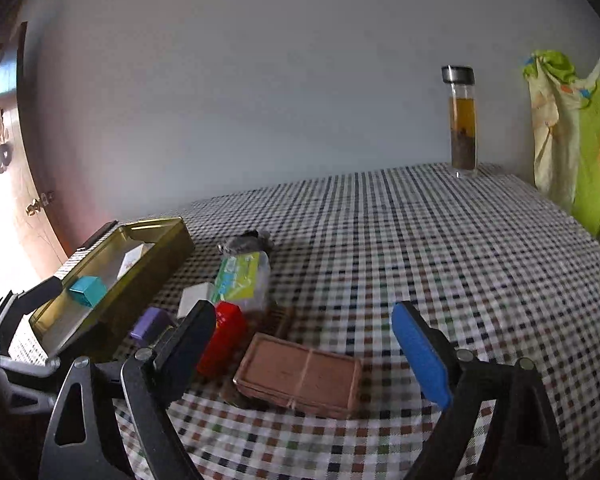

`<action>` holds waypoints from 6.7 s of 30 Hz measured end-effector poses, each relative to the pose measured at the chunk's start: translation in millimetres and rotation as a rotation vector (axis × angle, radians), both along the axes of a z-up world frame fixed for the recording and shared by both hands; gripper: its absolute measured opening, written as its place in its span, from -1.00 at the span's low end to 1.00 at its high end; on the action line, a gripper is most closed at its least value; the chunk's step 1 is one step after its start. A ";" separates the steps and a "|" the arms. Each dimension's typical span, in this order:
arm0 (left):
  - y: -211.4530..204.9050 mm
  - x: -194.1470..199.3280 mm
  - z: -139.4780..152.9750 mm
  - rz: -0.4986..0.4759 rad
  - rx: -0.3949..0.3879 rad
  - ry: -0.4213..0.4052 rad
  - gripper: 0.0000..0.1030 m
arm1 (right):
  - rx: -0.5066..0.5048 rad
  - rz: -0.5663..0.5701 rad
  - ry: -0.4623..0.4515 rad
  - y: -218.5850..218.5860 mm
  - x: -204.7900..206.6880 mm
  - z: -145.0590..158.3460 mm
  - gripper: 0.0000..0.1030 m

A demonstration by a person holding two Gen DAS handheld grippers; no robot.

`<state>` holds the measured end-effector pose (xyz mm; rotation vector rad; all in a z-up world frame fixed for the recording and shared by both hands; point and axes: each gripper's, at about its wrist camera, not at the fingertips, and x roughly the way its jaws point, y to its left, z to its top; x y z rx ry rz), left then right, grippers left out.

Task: Organize rigid objects
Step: 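Move both tools back toward the pile of objects, then grasp the purple block with the left tool while the right tool grasps the brown plate, then lift and carry the purple block and brown plate toward the tray with both tools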

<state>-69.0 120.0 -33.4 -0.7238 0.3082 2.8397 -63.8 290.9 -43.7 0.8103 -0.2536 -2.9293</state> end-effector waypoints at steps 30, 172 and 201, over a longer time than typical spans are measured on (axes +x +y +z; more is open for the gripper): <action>-2.4 -30.4 -29.2 -0.064 0.070 -0.169 0.28 | -0.199 0.104 -0.211 12.2 -17.9 -39.5 0.78; -35.8 24.2 -0.5 0.028 0.172 0.242 -0.64 | -0.021 0.023 0.380 -7.3 63.5 -0.9 0.59; -63.9 32.9 1.7 0.076 0.207 0.307 -0.64 | 0.028 0.071 0.455 -51.6 69.3 5.5 0.59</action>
